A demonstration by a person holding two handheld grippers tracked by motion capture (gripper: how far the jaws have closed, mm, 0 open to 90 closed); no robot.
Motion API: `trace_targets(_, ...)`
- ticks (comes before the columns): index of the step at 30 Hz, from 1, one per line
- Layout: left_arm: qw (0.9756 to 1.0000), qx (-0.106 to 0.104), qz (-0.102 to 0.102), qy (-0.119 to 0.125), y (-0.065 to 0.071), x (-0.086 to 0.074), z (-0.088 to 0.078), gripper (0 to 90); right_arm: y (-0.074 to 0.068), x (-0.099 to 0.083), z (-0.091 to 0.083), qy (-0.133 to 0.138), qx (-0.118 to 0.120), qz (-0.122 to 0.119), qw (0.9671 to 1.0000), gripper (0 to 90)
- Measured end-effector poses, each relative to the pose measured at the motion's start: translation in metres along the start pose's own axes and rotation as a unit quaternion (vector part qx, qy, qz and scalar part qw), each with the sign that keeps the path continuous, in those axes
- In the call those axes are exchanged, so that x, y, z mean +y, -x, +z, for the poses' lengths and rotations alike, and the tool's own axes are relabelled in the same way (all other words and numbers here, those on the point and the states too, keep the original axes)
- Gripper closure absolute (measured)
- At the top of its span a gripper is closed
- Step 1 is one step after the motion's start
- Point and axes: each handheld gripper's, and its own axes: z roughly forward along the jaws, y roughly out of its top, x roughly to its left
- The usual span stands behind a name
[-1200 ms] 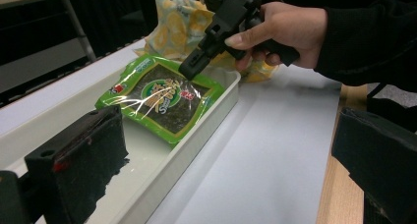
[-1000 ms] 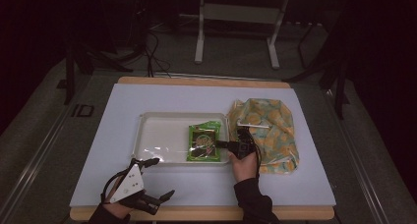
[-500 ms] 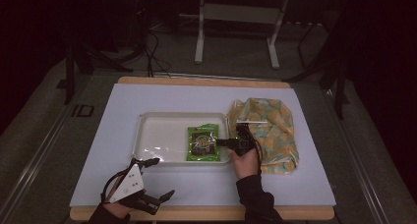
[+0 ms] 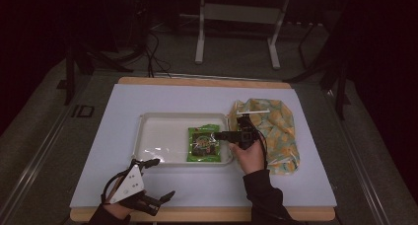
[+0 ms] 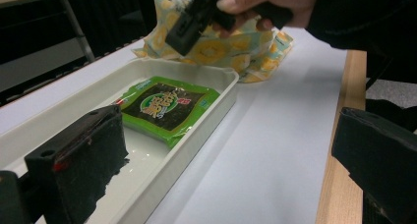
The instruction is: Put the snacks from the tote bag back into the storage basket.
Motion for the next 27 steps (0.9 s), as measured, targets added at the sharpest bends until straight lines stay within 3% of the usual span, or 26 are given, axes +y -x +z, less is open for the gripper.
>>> trace_targets(5, 1.0000, 0.000, -0.001, 0.001, 0.000, 0.000, 0.000, 0.4, -0.008, 0.013, -0.014, 0.016, 0.012, -0.022, 0.9996, 42.8)
trace_targets(7, 1.0000, 0.000, 0.000, 0.000, 0.000, 0.000, 0.000, 0.5, -0.011, 0.017, -0.019, 0.019, 0.006, -0.034, 0.9992, 35.2)
trace_targets(13, 1.0000, 0.000, 0.000, 0.000, 0.000, 0.000, 0.000, 0.5, -0.014, 0.026, -0.037, 0.042, 0.036, -0.059, 0.9967, 19.6)
trace_targets(20, 1.0000, 0.001, 0.000, -0.001, 0.000, 0.000, 0.000, 0.5, -0.010, 0.031, -0.058, 0.070, -0.003, -0.096, 0.9930, 18.2)
trace_targets(24, 1.0000, 0.001, 0.000, -0.002, 0.000, 0.000, 0.000, 0.5, -0.002, 0.031, -0.071, 0.081, -0.021, -0.100, 0.9915, 17.7)
trace_targets(27, 1.0000, 0.001, -0.001, -0.002, 0.000, 0.000, 0.000, 0.5, 0.004, 0.030, -0.079, 0.097, -0.037, -0.113, 0.9881, 14.4)
